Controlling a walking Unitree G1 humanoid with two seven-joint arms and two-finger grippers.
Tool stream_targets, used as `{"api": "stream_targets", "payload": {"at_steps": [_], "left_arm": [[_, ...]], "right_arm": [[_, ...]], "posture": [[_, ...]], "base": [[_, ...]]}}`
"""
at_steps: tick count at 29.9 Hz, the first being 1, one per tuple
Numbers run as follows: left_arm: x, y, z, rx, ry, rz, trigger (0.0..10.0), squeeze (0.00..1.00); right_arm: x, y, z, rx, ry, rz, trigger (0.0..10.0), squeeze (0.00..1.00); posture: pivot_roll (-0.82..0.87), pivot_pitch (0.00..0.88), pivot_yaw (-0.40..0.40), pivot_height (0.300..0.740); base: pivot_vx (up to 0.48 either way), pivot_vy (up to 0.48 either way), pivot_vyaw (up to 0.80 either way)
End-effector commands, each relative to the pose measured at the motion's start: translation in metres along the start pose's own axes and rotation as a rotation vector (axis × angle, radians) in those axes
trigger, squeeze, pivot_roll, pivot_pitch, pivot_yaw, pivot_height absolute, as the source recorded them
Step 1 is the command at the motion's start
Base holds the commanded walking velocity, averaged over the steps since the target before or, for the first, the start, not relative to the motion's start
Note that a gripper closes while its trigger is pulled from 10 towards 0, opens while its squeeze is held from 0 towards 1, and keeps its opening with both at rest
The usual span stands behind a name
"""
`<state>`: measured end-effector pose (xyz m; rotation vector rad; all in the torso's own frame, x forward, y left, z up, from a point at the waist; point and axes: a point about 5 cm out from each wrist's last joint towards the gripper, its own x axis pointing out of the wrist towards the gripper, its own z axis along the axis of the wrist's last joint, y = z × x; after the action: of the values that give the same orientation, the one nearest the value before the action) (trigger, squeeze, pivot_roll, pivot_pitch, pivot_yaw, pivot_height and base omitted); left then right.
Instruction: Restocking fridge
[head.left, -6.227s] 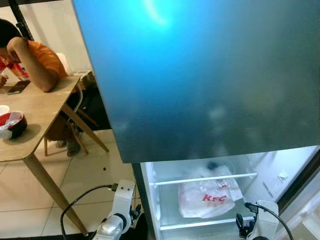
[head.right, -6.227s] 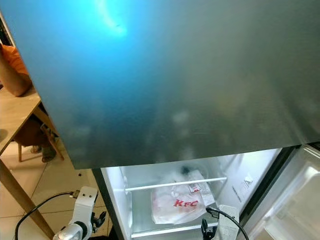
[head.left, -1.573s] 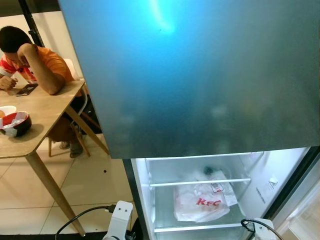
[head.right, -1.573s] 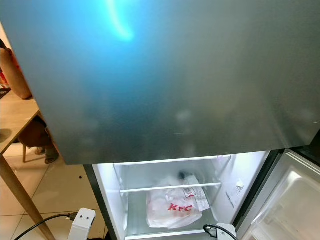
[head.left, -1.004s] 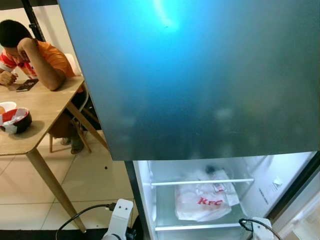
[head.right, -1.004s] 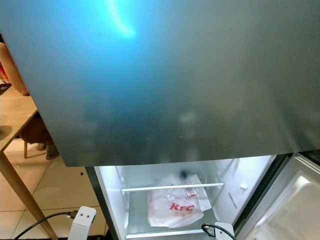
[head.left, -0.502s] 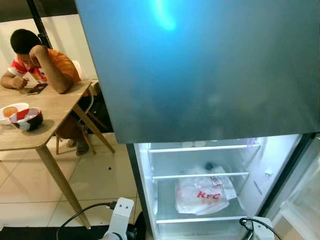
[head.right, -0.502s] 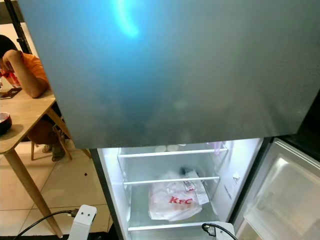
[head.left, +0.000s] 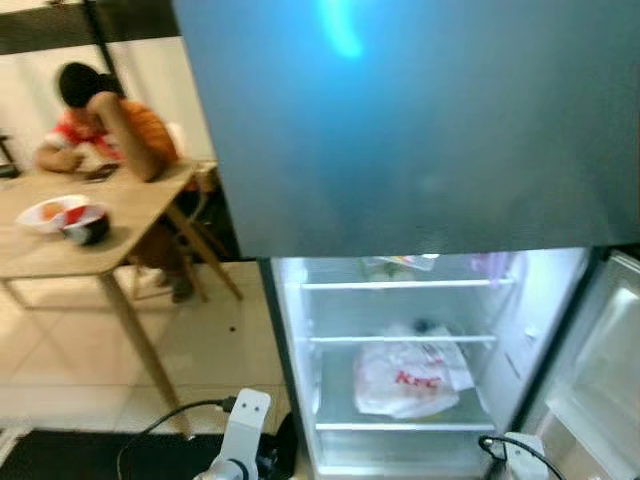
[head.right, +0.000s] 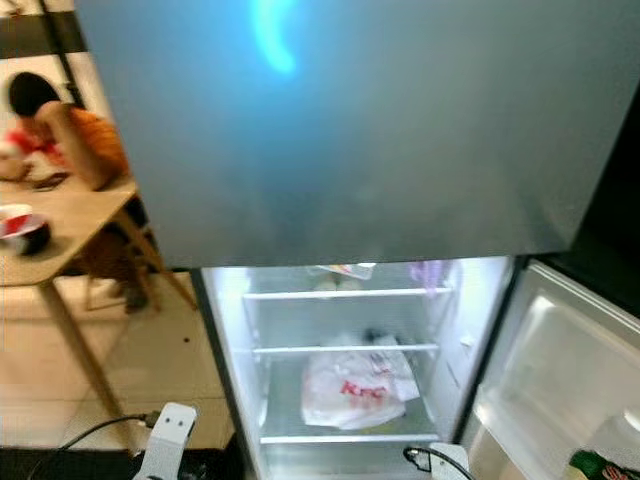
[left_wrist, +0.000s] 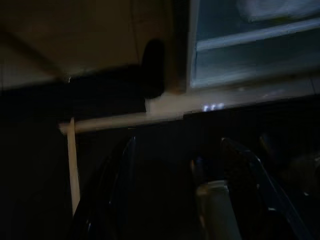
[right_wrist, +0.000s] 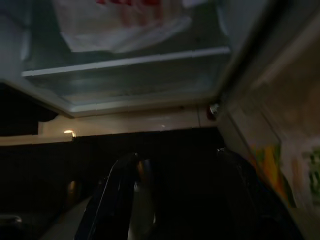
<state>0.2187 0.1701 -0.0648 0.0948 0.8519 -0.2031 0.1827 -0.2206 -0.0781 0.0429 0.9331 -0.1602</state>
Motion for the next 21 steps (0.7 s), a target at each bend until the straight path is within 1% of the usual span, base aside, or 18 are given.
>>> {"api": "stream_targets", "payload": {"at_steps": [1, 21], "left_arm": [[0.0007, 0.0017, 0.0057, -0.002, -0.015, 0.002, 10.0, 0.0], [0.0016, 0.0005, 0.011, -0.005, -0.03, -0.003, 10.0, 0.0]], "right_arm": [[-0.0009, 0.0008, -0.0051, 0.004, 0.007, 0.0, 10.0, 0.0], [-0.0001, 0.0026, 0.0009, 0.005, -0.012, 0.004, 10.0, 0.0]], "posture": [[-0.09, 0.0, 0.017, 0.74], [-0.09, 0.0, 0.016, 0.74]], "base": [[-0.304, 0.0, 0.0], [-0.288, 0.0, 0.0]]}}
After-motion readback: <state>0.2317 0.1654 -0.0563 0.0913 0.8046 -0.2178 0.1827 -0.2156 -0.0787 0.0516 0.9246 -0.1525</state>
